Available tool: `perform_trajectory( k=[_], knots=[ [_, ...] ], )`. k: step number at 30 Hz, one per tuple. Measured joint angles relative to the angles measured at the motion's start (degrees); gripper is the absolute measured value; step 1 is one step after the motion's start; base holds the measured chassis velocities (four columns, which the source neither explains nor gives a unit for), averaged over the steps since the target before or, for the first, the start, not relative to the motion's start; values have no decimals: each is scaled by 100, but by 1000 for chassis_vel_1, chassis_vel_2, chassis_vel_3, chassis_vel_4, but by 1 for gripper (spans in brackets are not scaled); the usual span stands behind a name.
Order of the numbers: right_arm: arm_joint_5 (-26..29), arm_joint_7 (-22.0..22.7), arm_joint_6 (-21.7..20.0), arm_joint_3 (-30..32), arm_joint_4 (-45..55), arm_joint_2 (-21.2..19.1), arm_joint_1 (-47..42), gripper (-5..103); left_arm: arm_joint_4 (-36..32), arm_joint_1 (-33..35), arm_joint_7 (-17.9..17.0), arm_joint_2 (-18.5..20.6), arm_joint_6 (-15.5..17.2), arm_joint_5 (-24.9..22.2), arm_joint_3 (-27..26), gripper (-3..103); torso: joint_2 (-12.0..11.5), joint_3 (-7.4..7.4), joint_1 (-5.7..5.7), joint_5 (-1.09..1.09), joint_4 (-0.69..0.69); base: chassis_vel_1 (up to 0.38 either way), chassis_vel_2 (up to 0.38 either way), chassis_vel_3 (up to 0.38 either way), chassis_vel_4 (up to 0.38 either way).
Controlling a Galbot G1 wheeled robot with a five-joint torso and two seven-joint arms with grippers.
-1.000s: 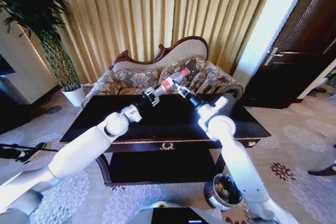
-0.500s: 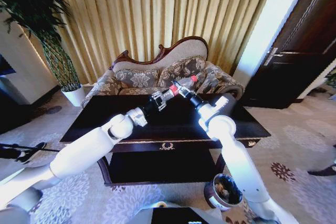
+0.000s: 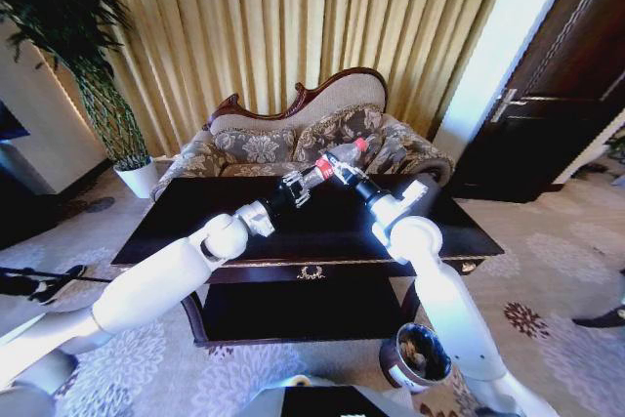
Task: Move to the front of the table and place the trash on the table into the trash bin.
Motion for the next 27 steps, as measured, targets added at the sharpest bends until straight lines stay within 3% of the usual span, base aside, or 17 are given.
perform_trajectory(
  k=[4, 7, 9, 10, 13, 15, 16, 18, 19, 23, 27],
  knots=[
    [-4, -11, 95, 24, -23, -35, 1, 32, 11, 50, -16, 20, -49, -60, -2, 58, 0, 0, 0, 0, 0, 0, 0, 0, 0],
    [-1, -44, 192, 58, -75, -93, 4, 28, 8, 121, -18, 26, -61, -140, -45, 64, 0, 0, 0, 0, 0, 0, 0, 0, 0],
    [-53, -57, 226, 109, -186, -195, 10, 23, -12, 233, -19, 49, -72, -295, -134, 75, 0, 0, 0, 0, 0, 0, 0, 0, 0],
    [-53, -57, 226, 109, -186, -195, 10, 23, -12, 233, -19, 49, -72, -295, -134, 75, 0, 0, 0, 0, 0, 0, 0, 0, 0],
    [-396, -55, 283, 257, -415, -338, -7, 22, -64, 464, -110, 61, -71, -555, -419, 90, 0, 0, 0, 0, 0, 0, 0, 0, 0],
    [-582, -55, 328, 308, -488, -372, -27, 22, -104, 584, -183, 71, -6, -695, -565, 90, 0, 0, 0, 0, -1, 0, 0, 0, 0],
    [-1005, -78, 420, 368, -601, -422, -66, 22, -167, 784, -301, 91, 137, -923, -798, 98, 0, 0, 0, 1, -1, 0, 0, 0, 0],
    [-1683, -134, 515, 484, -717, -497, -160, 22, -281, 1203, -517, 104, 502, -1271, -1361, 100, 0, 0, 0, 2, 0, 0, 0, 0, 0],
    [-1683, -134, 515, 484, -717, -497, -160, 22, -281, 1203, -517, 104, 502, -1271, -1361, 100, 0, 0, 0, 2, 0, 0, 0, 0, 0],
    [-2469, -69, 496, 667, -682, -609, -398, 22, -488, 2228, -1183, -25, 1166, -1597, -2551, 100, 0, 0, 0, -2, 2, 0, 0, 0, 0],
    [-2857, -16, 468, 777, -566, -700, -663, 22, -643, 2731, -1537, -48, 1396, -1714, -3140, 100, 0, 0, 0, -1, 2, 0, 0, 0, 0]
  ],
)
